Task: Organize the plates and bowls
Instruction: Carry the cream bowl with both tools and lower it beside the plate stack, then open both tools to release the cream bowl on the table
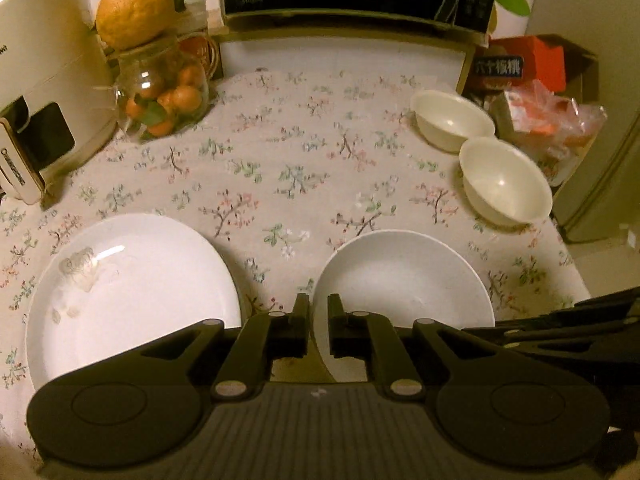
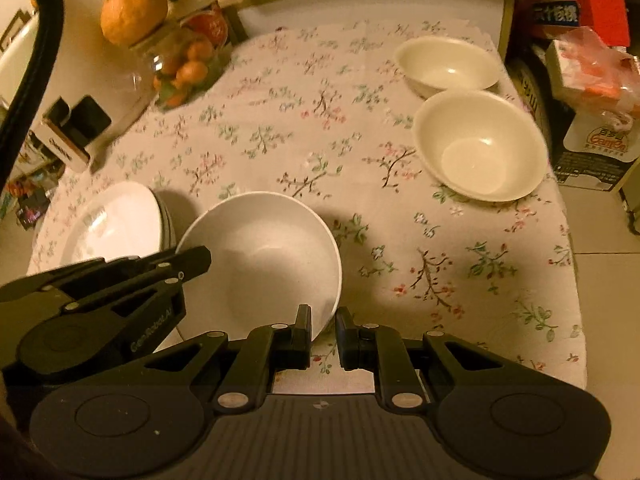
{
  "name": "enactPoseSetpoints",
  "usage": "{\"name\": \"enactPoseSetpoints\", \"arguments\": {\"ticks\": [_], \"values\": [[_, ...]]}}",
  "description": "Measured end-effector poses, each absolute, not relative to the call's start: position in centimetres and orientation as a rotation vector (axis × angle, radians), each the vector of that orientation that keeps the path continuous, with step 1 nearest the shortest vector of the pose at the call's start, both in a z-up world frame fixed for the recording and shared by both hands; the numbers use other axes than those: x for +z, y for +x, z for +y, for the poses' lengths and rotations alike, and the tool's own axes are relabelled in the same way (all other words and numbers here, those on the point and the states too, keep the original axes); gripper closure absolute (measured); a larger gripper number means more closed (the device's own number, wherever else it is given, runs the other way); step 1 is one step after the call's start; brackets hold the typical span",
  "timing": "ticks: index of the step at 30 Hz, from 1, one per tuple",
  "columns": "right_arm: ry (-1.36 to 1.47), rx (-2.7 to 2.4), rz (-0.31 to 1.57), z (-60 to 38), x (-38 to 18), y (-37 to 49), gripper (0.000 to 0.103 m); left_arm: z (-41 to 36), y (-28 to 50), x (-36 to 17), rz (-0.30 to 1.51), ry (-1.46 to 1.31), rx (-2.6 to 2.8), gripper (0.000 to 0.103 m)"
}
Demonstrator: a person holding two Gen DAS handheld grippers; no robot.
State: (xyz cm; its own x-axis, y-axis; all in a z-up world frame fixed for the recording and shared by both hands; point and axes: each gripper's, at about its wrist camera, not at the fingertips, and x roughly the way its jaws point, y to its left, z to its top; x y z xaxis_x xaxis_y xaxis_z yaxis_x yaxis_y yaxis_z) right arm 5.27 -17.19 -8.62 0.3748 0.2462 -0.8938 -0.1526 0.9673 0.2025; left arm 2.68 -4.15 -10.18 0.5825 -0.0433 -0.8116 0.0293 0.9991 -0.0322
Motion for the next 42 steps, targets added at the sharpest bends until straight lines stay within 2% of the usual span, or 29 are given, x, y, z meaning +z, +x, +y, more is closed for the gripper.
{"name": "enactPoseSetpoints", "arguments": {"ticks": [5,9,11,16,27,34,42], "values": [[0.095,0.246,1.172,-17.0,-9.2,5.5,0.089,-3.9,3.1,-10.9,0.961,-0.017,-0.058,0.092],[0.100,0.243,1.163,-17.1,-8.9,5.5,0.087,-4.0,3.1,-10.8,0.952,-0.024,-0.076,0.083],[0.104,0.242,1.161,-17.2,-8.9,5.6,0.085,-4.0,3.0,-10.8,0.945,-0.018,-0.074,0.081],[0.103,0.224,1.128,-17.7,-8.2,5.6,0.076,-3.7,3.3,-10.5,0.939,-0.023,-0.065,0.075],[0.082,0.198,1.061,-17.9,-7.3,5.3,0.073,-3.2,3.4,-9.3,0.904,-0.030,-0.038,0.068],[0.069,0.181,0.978,-18.0,-6.2,5.0,0.066,-2.4,3.7,-8.1,0.852,-0.063,-0.010,0.057],[0.041,0.151,0.914,-18.3,-5.5,4.9,0.064,-2.6,4.0,-7.4,0.804,-0.076,-0.022,0.044]]}}
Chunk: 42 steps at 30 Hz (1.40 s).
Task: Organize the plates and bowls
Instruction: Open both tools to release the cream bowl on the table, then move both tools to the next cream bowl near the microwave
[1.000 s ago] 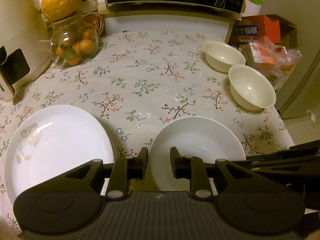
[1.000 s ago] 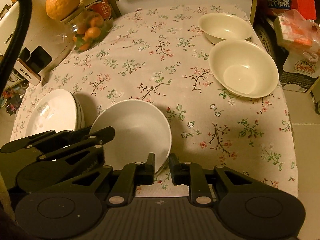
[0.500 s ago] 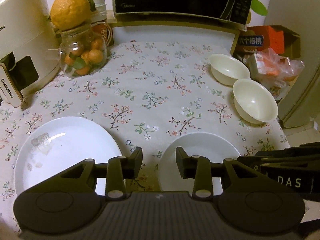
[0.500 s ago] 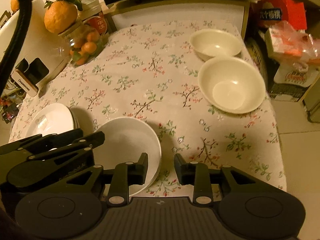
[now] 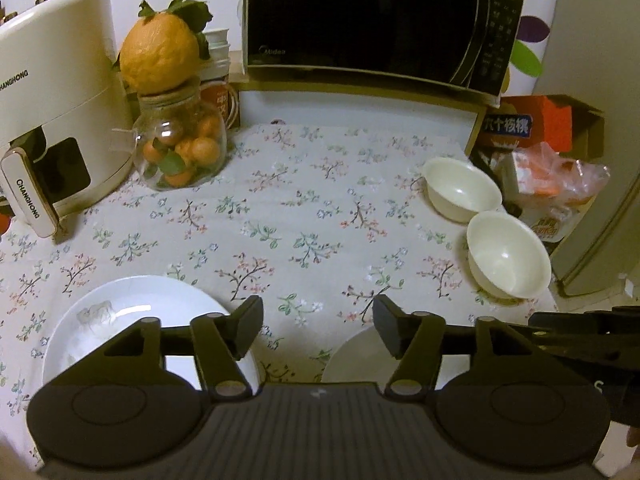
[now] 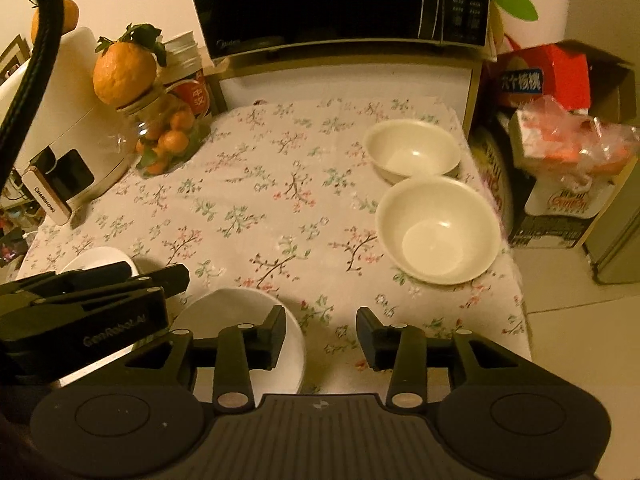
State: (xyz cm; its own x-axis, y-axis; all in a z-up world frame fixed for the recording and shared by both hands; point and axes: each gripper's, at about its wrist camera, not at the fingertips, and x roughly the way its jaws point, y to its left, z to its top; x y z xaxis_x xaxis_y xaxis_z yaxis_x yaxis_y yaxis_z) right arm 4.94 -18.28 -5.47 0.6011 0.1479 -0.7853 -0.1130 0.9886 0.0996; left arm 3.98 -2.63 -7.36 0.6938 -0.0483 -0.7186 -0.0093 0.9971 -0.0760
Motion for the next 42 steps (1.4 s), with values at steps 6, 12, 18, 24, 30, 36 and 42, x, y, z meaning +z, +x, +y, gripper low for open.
{"name": "enactPoseSetpoints", "arguments": {"ticks": [6,12,18,24,30,36,42], "values": [[0.047,0.123,0.900,-19.1,-5.1,5.1,0.059,-2.9,4.2,-7.1,0.795,-0.077,-0.038,0.042],[0.119,0.070,0.845,-22.6,-3.0,5.9,0.058,-2.8,5.2,-6.1,0.777,-0.105,-0.056,0.030],[0.182,0.001,0.816,-26.5,-1.5,7.0,0.051,-3.6,6.4,-5.9,0.785,-0.113,-0.080,0.021],[0.160,-0.048,0.821,-27.8,-1.6,7.7,0.038,-5.3,7.6,-5.9,0.790,-0.061,-0.089,0.010],[0.107,-0.061,0.833,-27.9,-1.8,7.6,0.031,-7.6,8.7,-6.0,0.784,-0.004,-0.106,0.001],[0.052,-0.059,0.857,-28.5,-2.0,8.1,0.030,-9.3,10.2,-6.0,0.797,0.025,-0.111,0.000],[0.042,-0.083,0.861,-29.7,-2.1,8.9,0.025,-10.5,11.4,-6.3,0.782,0.066,-0.105,0.000]]}}
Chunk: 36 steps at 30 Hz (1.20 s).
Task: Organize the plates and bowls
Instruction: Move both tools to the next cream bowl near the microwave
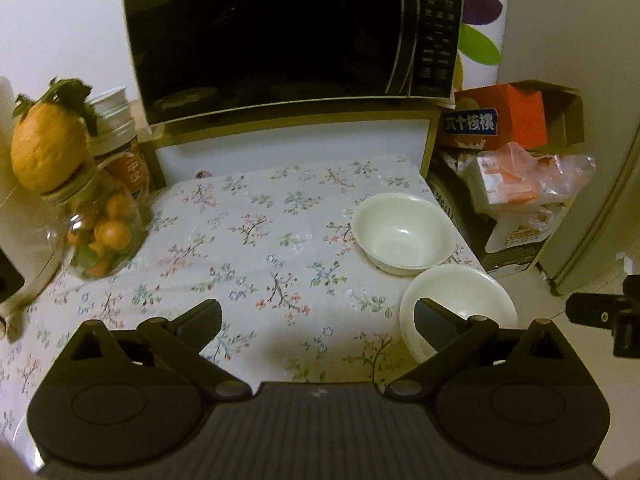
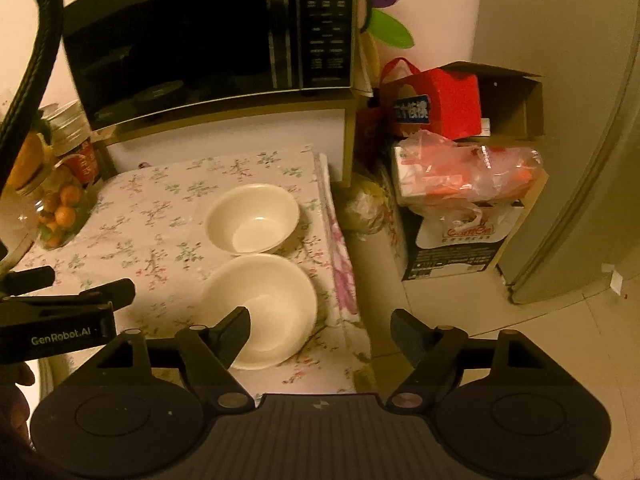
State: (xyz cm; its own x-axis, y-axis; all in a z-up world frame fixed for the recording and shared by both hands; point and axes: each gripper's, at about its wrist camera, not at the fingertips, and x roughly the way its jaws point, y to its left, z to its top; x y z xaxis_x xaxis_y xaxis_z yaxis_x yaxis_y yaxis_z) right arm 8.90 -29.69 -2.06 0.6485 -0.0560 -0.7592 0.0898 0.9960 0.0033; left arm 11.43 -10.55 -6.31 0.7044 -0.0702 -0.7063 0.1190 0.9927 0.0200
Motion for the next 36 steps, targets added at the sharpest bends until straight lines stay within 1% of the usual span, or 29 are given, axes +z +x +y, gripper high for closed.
{"name": "enactPoseSetpoints", "arguments": {"ticks": [8,12,15,20,24,28,32,35,36], "values": [[0.042,-0.073,0.906,-30.3,-3.5,10.9,0.025,-11.4,13.4,-7.3,0.809,0.049,-0.094,0.000],[0.037,-0.092,0.908,-30.5,-4.0,12.0,0.016,-12.6,14.3,-8.0,0.822,0.107,-0.122,0.000],[0.040,-0.100,0.920,-30.7,-4.4,13.0,0.016,-13.3,15.1,-8.8,0.855,0.145,-0.116,0.000],[0.083,-0.064,0.957,-30.9,-5.4,14.5,0.016,-13.2,15.9,-9.9,0.888,0.124,-0.121,0.000],[0.090,-0.068,0.991,-30.9,-6.5,15.5,0.014,-13.1,16.5,-10.4,0.887,0.096,-0.127,0.000],[0.094,-0.058,1.033,-30.8,-8.0,16.2,0.014,-12.9,17.0,-11.5,0.941,0.041,-0.135,0.001],[0.080,-0.053,1.039,-30.4,-8.4,16.5,0.014,-12.7,17.3,-12.5,0.989,0.002,-0.155,0.005],[0.086,-0.059,1.049,-30.4,-8.8,16.7,0.018,-12.5,17.4,-12.9,0.999,-0.022,-0.163,0.009],[0.095,-0.058,1.056,-30.4,-8.9,16.7,0.022,-12.5,17.5,-13.0,1.005,-0.030,-0.168,0.011]]}}
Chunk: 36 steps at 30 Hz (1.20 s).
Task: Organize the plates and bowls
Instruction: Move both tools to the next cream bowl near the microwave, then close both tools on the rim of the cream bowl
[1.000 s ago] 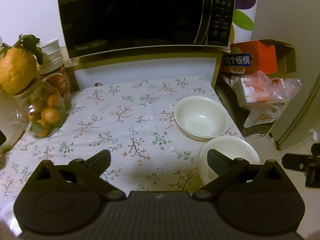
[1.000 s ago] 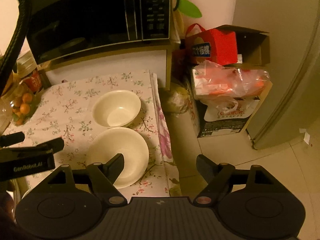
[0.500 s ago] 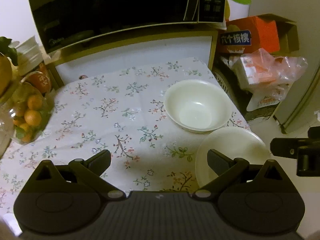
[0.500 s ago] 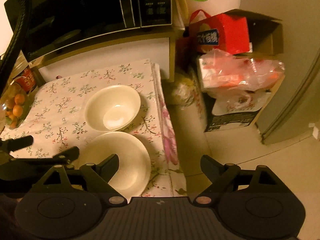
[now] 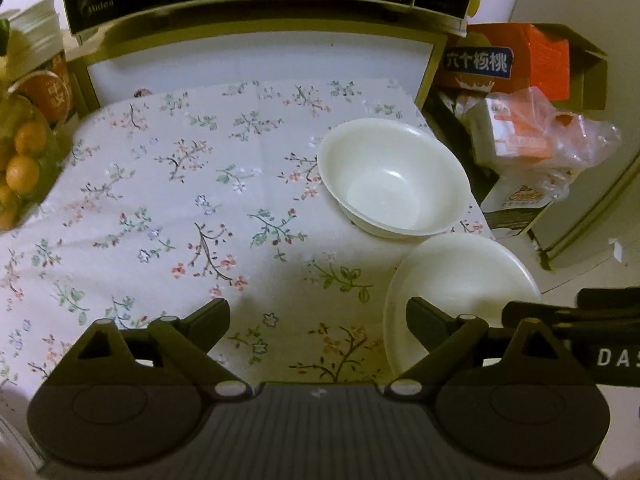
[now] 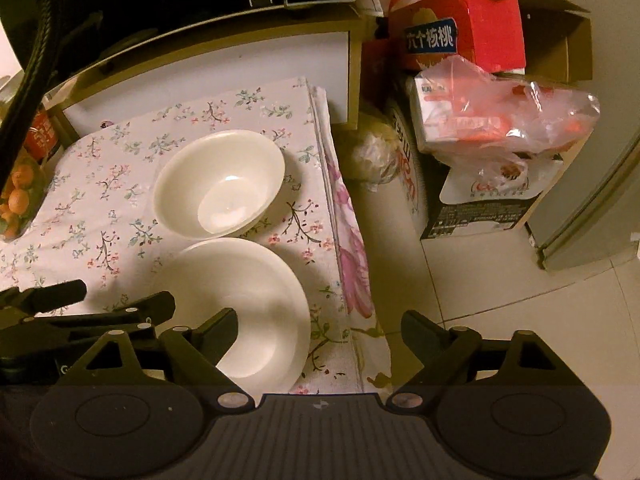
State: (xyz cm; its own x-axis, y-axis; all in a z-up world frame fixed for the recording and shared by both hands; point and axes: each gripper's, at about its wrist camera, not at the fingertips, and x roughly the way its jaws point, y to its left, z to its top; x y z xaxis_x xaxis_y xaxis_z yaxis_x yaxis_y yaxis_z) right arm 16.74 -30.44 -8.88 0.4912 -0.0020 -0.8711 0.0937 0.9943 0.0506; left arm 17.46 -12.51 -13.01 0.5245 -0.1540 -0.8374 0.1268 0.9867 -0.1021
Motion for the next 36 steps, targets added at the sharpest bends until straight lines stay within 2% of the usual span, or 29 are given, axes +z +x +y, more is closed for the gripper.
{"name": "enactPoseSetpoints", "arguments": {"ticks": [6,11,14,17,18,19,22,24,25,36], "values": [[0.122,-0.052,1.093,-30.5,-9.7,17.0,0.040,-12.6,17.8,-13.6,1.035,-0.041,-0.186,0.027],[0.127,-0.062,1.113,-30.5,-10.2,16.9,0.047,-12.9,17.7,-13.7,1.037,-0.039,-0.199,0.034],[0.137,-0.056,1.127,-30.4,-10.6,16.9,0.055,-13.0,17.6,-13.7,1.043,-0.040,-0.221,0.049],[0.162,-0.039,1.139,-30.3,-10.8,17.0,0.068,-13.2,17.5,-13.8,1.047,-0.051,-0.244,0.063],[0.170,-0.034,1.142,-30.2,-10.8,17.0,0.073,-13.2,17.5,-13.7,1.046,-0.057,-0.255,0.070],[0.176,-0.030,1.142,-30.2,-10.8,17.0,0.076,-13.2,17.5,-13.6,1.046,-0.065,-0.265,0.078],[0.194,-0.018,1.141,-29.9,-10.6,17.1,0.081,-13.3,17.3,-13.2,1.045,-0.076,-0.280,0.093],[0.204,-0.011,1.132,-29.7,-10.3,17.1,0.094,-13.2,17.2,-12.9,1.039,-0.073,-0.276,0.094],[0.208,-0.010,1.127,-29.6,-10.1,17.1,0.095,-13.1,17.1,-12.8,1.035,-0.076,-0.273,0.094],[0.189,0.022,1.043,-28.1,-6.9,16.4,0.095,-11.0,15.9,-9.6,0.999,-0.123,-0.263,0.094]]}}
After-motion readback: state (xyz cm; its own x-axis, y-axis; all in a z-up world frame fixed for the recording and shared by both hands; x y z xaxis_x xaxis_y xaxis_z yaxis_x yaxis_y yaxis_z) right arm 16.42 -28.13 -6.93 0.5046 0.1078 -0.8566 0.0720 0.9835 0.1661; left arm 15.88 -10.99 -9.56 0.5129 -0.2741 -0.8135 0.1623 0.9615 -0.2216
